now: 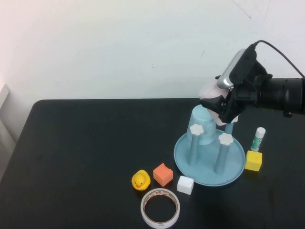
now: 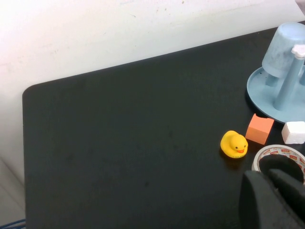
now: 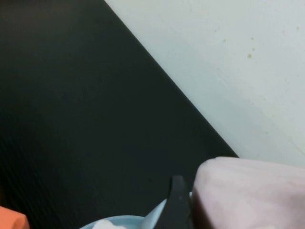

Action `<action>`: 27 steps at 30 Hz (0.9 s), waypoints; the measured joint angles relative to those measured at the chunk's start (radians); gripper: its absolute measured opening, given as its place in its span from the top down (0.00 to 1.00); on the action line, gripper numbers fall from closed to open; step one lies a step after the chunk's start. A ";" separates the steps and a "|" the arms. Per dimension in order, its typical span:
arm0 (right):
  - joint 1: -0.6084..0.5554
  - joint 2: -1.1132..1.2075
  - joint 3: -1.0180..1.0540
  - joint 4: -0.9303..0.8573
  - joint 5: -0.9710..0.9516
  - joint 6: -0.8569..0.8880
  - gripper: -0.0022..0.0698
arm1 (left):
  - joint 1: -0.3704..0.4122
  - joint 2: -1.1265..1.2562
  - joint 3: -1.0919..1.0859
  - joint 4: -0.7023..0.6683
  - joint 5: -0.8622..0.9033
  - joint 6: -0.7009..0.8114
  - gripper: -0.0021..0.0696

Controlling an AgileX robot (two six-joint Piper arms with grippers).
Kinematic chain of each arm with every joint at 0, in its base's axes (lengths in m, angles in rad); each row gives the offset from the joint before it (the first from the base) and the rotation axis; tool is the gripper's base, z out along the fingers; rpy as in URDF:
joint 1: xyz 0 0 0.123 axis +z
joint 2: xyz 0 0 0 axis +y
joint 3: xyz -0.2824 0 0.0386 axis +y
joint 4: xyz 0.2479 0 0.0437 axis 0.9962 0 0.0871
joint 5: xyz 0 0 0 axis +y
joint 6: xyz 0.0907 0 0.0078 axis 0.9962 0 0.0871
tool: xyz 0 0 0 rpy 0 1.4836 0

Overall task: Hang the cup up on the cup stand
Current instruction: Place the cup on the cup holder

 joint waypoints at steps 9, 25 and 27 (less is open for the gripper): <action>-0.035 0.000 0.000 0.000 0.006 -0.005 0.17 | 0.000 0.000 0.000 0.002 0.000 0.000 0.97; -0.039 0.079 -0.002 -0.002 0.084 -0.012 0.17 | 0.000 0.000 0.000 0.008 0.000 0.000 0.97; -0.039 0.079 -0.002 -0.002 0.084 -0.012 0.17 | 0.000 0.000 0.000 0.008 0.000 0.000 0.97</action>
